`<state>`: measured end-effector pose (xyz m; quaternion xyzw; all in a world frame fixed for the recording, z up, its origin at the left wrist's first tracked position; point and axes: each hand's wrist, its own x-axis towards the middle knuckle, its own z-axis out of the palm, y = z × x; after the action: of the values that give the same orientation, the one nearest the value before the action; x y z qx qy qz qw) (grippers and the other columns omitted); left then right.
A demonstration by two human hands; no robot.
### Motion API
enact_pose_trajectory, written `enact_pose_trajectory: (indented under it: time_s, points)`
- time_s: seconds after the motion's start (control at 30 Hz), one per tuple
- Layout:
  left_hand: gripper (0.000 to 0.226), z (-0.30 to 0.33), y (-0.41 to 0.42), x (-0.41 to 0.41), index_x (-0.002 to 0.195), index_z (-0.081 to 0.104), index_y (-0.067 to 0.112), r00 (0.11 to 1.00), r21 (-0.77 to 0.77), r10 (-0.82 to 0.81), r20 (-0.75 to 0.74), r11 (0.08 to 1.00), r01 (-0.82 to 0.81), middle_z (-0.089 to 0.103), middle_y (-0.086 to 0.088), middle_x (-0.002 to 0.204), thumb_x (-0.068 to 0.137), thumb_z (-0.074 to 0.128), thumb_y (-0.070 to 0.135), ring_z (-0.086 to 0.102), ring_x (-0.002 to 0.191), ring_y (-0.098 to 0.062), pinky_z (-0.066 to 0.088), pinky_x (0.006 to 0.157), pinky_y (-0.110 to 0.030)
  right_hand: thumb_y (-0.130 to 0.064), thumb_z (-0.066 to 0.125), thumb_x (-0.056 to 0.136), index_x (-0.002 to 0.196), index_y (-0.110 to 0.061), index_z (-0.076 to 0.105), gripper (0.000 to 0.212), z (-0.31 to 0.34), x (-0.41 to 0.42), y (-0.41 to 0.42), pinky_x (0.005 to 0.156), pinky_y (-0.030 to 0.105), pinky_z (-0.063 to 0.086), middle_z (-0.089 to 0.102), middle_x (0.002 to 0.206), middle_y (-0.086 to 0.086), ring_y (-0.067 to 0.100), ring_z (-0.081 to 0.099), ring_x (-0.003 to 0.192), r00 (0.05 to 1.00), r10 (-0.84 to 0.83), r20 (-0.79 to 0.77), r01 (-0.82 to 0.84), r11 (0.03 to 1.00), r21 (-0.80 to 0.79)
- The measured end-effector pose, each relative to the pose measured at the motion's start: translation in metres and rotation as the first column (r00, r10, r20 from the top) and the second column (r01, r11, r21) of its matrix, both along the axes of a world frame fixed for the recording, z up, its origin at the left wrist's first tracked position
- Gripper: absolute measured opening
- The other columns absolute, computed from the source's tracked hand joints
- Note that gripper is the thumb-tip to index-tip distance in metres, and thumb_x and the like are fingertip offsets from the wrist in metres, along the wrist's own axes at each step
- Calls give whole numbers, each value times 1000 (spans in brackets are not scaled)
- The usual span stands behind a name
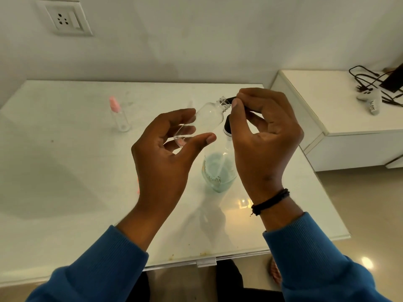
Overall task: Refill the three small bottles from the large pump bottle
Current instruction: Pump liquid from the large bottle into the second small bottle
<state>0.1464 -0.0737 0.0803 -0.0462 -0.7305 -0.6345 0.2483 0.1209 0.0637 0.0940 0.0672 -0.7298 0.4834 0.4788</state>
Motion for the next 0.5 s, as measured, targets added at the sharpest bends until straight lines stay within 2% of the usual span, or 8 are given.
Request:
enact_pose_trajectory:
  time_s: [0.07,0.23,0.4,0.5]
  points:
    - [45,-1,0,1,118,70,13,1000,7,-2,5,1000,2,73,7,111,78,86,26,72,100,-8,58,85,-19,-6,74,91,98,0,76,9,-1,-1,0,78,24,61,68,99,1,12,70,88,1000,-7,-4,7,1000,5]
    - [50,-7,-4,0,124,67,7,997,13,-78,6,997,78,72,-5,116,78,87,11,72,105,-18,61,88,-33,-5,75,91,95,1,75,7,0,-2,3,76,21,60,65,100,3,13,68,87,1000,-28,-5,28,999,36]
    - [52,-6,-8,-1,122,69,8,991,80,-130,23,989,127,74,-3,112,74,87,8,74,101,-17,60,88,-28,-6,73,92,89,1,75,8,1,-2,7,72,23,61,65,92,1,15,67,80,999,-28,-20,29,997,70]
    - [51,-5,-6,0,119,71,7,991,116,-125,41,986,119,75,2,108,71,89,8,75,98,-15,61,86,-29,-8,73,92,86,0,74,11,2,-3,5,69,23,60,63,87,1,9,64,77,999,-39,-21,40,997,68]
